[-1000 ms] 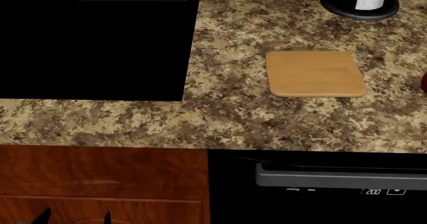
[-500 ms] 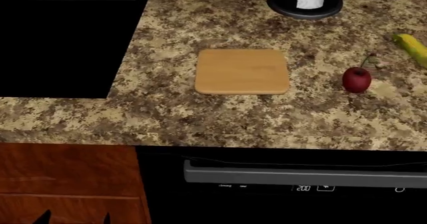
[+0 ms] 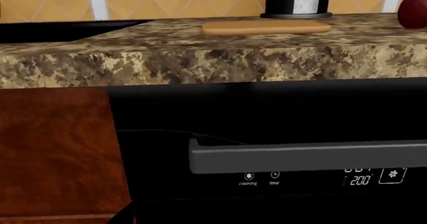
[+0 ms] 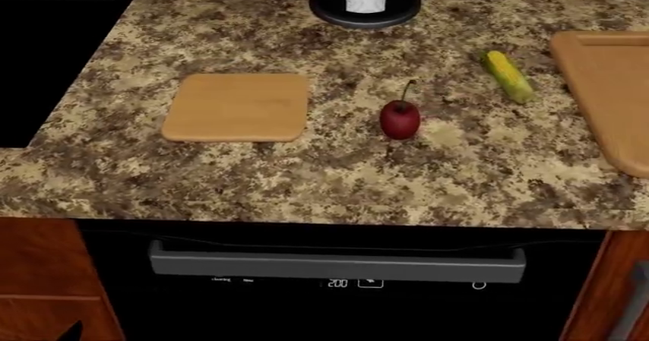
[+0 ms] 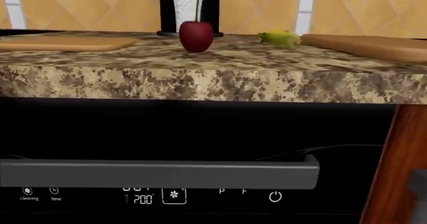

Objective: Place the corn and the cherry on separate cutting boards.

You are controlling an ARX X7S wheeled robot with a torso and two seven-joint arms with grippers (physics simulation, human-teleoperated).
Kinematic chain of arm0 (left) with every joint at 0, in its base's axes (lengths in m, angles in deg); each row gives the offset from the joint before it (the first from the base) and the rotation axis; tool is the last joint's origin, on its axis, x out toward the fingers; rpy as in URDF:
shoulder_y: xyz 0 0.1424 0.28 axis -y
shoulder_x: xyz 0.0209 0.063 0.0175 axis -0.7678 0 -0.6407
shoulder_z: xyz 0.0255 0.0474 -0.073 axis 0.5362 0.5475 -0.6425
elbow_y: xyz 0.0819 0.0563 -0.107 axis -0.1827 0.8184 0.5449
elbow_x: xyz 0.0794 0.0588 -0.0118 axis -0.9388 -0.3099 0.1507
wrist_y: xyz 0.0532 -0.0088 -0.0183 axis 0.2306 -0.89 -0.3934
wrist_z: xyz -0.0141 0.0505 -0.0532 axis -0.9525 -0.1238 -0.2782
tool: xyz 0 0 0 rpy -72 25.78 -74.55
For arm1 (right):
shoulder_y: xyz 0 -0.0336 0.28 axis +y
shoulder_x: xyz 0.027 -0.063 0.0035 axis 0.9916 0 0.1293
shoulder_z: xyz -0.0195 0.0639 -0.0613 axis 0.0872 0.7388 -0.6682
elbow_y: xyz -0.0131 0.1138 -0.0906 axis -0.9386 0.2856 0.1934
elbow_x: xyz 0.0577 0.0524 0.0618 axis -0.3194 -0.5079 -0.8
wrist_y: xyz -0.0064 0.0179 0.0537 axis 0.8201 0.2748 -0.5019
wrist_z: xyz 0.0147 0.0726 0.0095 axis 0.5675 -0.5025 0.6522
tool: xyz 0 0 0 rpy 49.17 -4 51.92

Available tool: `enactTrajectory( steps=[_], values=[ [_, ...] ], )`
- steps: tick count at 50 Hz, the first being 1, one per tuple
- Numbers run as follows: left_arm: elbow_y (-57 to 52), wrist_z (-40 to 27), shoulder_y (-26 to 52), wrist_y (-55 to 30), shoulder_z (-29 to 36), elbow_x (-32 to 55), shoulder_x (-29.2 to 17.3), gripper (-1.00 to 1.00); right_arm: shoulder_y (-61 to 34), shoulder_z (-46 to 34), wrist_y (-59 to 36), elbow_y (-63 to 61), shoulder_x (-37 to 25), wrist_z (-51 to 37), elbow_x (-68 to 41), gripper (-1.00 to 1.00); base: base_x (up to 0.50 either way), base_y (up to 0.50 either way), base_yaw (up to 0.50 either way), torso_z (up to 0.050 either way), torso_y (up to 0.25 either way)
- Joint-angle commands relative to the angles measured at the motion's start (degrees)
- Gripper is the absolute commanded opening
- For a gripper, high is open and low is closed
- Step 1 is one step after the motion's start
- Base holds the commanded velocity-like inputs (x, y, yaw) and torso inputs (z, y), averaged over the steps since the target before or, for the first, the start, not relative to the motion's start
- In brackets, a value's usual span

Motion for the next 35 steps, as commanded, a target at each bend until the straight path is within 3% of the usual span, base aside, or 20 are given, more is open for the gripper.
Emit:
enactTrajectory(
  steps=[1,17,22,25,35],
  values=[
    [0.51,-0.18,0.3,0.08,0.41,0.29,-0.21,1.0,-0.18,-0.5,0.27,0.27,-0.35,-0.43,-0.17,1.0,0.0,-0.5,0.0,0.0,0.0],
    [0.19,0.19,0.65,-0.54,1.99,-0.16,-1.0,1.0,0.34,-0.48,0.46,-0.8,-0.86,-0.82,-1.58,1.0,0.0,-0.49,0.0,0.0,0.0],
    [0.09,1.41,0.34,0.86,1.47,1.59,-1.26,1.0,0.34,-0.85,0.96,-0.5,-1.04,-0.92,-1.33,1.0,0.0,-0.03,0.0,0.004,0.0],
    [-0.5,0.34,0.25,1.59,3.13,-2.09,-1.89,1.0,0.14,-0.82,1.19,0.26,-0.99,-1.05,-1.48,1.0,0.0,0.0,0.0,0.05,0.025],
    [-1.45,0.64,0.31,0.66,2.13,0.72,-1.92,1.0,-0.41,0.56,-4.44,-1.9,-1.43,-0.4,-7.13,1.0,0.0,0.0,0.0,0.05,0.025]
  ],
)
